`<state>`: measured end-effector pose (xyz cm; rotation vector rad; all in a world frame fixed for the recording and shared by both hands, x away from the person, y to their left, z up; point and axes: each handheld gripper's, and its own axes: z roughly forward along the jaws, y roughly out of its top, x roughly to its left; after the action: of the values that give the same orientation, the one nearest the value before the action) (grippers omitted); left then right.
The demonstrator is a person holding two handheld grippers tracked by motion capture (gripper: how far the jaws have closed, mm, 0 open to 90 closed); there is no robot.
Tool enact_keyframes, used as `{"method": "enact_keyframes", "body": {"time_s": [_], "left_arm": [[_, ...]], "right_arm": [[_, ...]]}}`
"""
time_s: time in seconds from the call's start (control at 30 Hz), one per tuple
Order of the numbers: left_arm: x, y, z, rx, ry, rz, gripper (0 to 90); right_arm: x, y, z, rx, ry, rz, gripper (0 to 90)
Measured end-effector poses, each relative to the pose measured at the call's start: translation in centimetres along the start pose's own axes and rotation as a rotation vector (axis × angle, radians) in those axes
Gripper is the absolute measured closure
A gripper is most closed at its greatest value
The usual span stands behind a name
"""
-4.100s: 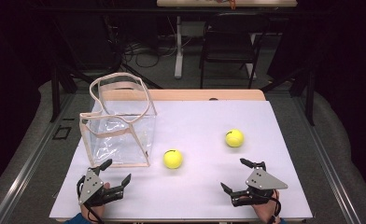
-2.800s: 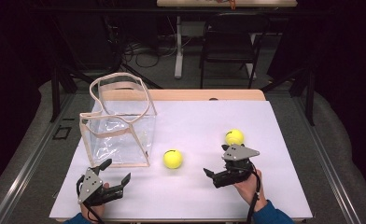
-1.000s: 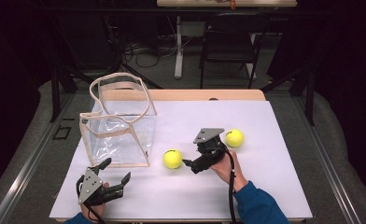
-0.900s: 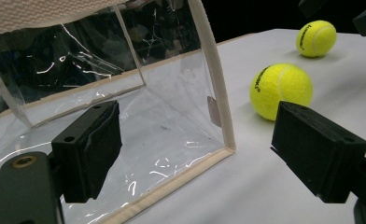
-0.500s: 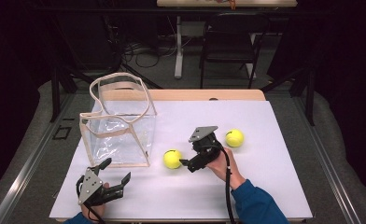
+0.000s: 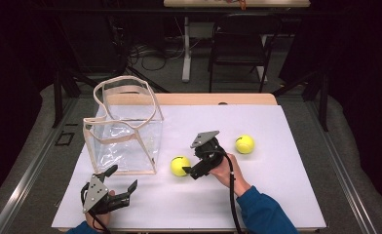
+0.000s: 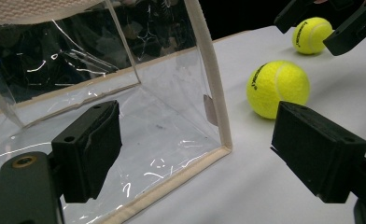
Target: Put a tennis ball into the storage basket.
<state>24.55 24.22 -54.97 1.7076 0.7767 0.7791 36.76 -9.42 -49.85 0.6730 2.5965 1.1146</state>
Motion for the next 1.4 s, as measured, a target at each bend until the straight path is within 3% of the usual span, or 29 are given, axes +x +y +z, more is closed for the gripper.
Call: {"method": "enact_keyframes", "body": {"time_s": [0.53, 0.9, 1.4], "left_arm": [[0.0, 0.1, -0.1, -0.001, -0.005, -0.001, 15.8], [0.0, 0.1, -0.1, 0.0, -0.004, 0.002, 15.8], [0.2, 0.0, 0.0, 0.007, -0.006, 0.002, 15.8]], "right_arm": [[0.6, 0.3, 2.2, 0.039, 0.021, 0.006, 0.0], [1.3, 0.6, 3.4, 0.064, 0.031, -0.021, 0.0], [1.5, 0.5, 4.3, 0.052, 0.037, -0.017, 0.0]]}}
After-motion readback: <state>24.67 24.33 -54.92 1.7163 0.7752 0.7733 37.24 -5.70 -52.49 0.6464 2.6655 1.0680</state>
